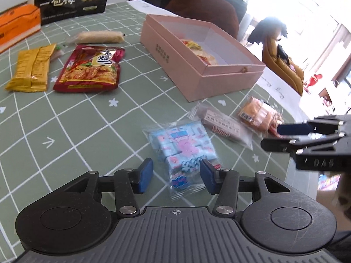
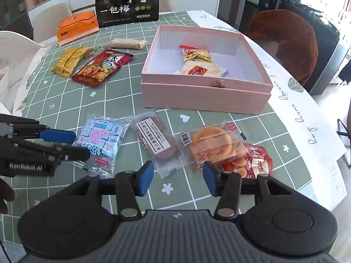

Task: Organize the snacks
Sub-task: 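Lift the pink candy pack with the left tool while the right tool grasps the brown cookie pack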

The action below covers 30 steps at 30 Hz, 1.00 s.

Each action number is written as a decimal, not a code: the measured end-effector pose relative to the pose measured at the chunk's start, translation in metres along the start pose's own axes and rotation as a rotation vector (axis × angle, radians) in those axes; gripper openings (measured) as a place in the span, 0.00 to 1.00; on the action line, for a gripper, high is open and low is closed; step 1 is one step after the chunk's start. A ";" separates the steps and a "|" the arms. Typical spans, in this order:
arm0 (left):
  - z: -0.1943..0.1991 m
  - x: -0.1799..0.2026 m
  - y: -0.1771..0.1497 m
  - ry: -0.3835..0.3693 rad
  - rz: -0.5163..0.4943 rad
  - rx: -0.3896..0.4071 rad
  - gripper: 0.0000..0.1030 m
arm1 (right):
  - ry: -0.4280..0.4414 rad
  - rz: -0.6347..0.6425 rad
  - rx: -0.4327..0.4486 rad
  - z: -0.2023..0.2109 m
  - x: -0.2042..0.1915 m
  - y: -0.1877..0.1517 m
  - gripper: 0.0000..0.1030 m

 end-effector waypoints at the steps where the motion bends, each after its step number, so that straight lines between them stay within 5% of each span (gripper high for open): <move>1: -0.001 0.003 0.002 -0.001 0.009 -0.003 0.51 | 0.000 -0.004 -0.003 -0.001 0.001 0.000 0.48; 11: -0.030 0.024 0.023 0.065 0.060 -0.016 0.54 | -0.081 0.019 0.036 0.009 0.014 -0.004 0.49; 15: -0.040 0.037 0.029 0.074 0.020 -0.003 0.63 | -0.114 0.030 0.044 0.008 0.023 -0.006 0.50; 24: -0.050 0.064 0.019 0.160 -0.221 -0.004 0.71 | -0.096 -0.039 0.028 -0.002 0.045 -0.009 0.50; 30: -0.037 0.044 0.016 0.167 -0.125 -0.011 0.66 | -0.015 -0.031 0.053 -0.001 0.040 -0.003 0.50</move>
Point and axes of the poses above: each gripper's, at about its wrist camera, not at the fingertips, and z roughly against the way its jaws point, x to its right, y to its top, the point moved 5 cm from there along -z, roughly the way its jaws point, and after that the axes turned 3 degrees about -z, right-handed, at the moved point
